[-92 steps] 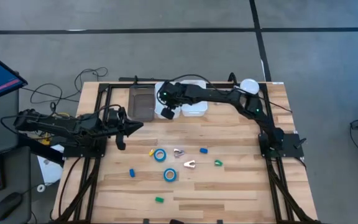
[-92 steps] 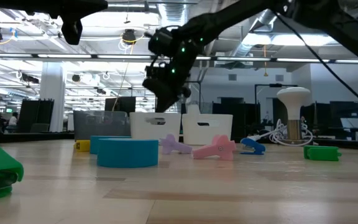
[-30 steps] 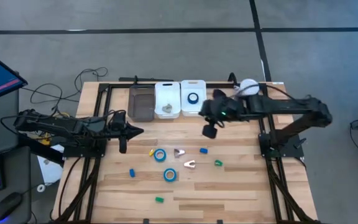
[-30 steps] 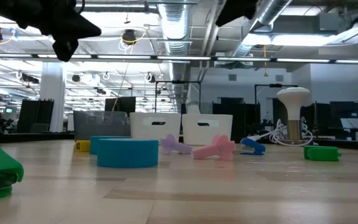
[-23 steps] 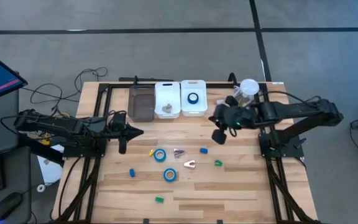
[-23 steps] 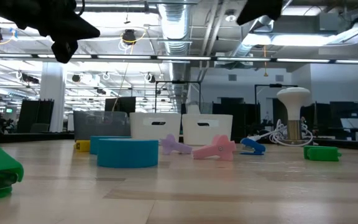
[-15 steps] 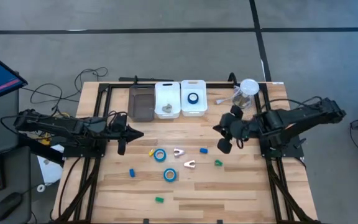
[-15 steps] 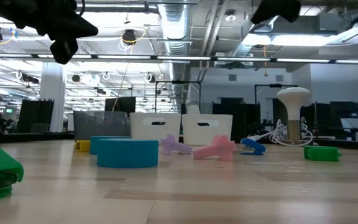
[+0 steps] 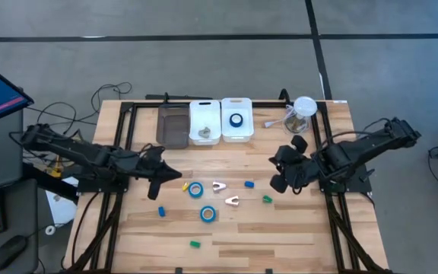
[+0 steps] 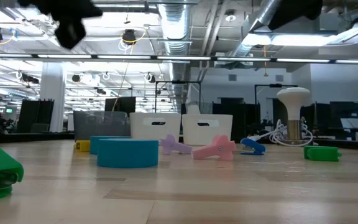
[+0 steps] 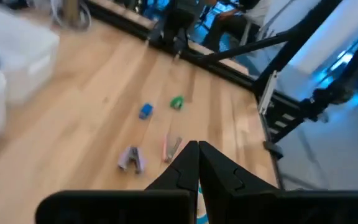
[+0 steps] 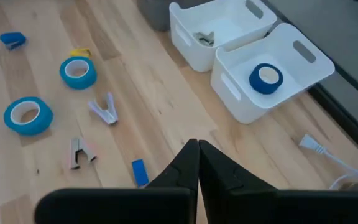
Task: Pick and place Stapler, Stapler remover, tape
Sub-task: Put the left blue stapler into the black bin
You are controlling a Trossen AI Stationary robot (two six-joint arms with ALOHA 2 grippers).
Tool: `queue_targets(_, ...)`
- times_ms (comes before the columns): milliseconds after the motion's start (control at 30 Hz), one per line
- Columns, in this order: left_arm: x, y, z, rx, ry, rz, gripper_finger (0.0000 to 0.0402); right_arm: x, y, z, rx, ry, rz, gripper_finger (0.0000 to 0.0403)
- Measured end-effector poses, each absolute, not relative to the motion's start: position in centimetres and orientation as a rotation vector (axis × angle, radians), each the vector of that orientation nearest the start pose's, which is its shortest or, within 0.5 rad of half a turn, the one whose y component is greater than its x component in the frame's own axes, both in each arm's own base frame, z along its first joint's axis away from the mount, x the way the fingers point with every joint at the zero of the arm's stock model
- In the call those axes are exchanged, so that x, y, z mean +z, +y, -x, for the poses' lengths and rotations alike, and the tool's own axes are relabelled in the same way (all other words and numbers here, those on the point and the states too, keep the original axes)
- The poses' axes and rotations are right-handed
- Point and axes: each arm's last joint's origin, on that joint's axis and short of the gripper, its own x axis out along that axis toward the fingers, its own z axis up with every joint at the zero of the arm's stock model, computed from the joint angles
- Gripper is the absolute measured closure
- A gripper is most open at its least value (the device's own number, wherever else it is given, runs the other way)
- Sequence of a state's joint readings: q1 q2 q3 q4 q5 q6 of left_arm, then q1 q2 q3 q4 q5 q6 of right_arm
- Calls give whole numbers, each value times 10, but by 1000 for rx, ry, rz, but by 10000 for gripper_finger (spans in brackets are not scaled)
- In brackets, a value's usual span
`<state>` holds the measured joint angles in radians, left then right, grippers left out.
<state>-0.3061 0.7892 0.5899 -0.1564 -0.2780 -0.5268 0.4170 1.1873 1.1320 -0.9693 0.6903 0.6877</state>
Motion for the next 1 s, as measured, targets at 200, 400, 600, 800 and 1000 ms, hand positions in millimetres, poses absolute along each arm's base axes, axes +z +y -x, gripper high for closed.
queue_targets(200,298,-56,-158,244,587,265,400,316,76,-197,-563,729,-100,403)
queue_targets(400,287,-66,-141,259,889,345,400,313,80,-189,-590,750,-94,403)
queue_targets(600,273,-88,-149,116,1049,285,400,313,78,-189,-600,757,-90,403)
queue_targets(800,251,-108,-162,-116,1212,-24,400,313,72,-190,-621,767,-80,403)
queue_targets(1000,229,-120,-174,-392,1302,-346,400,312,67,-191,-649,780,-77,403)
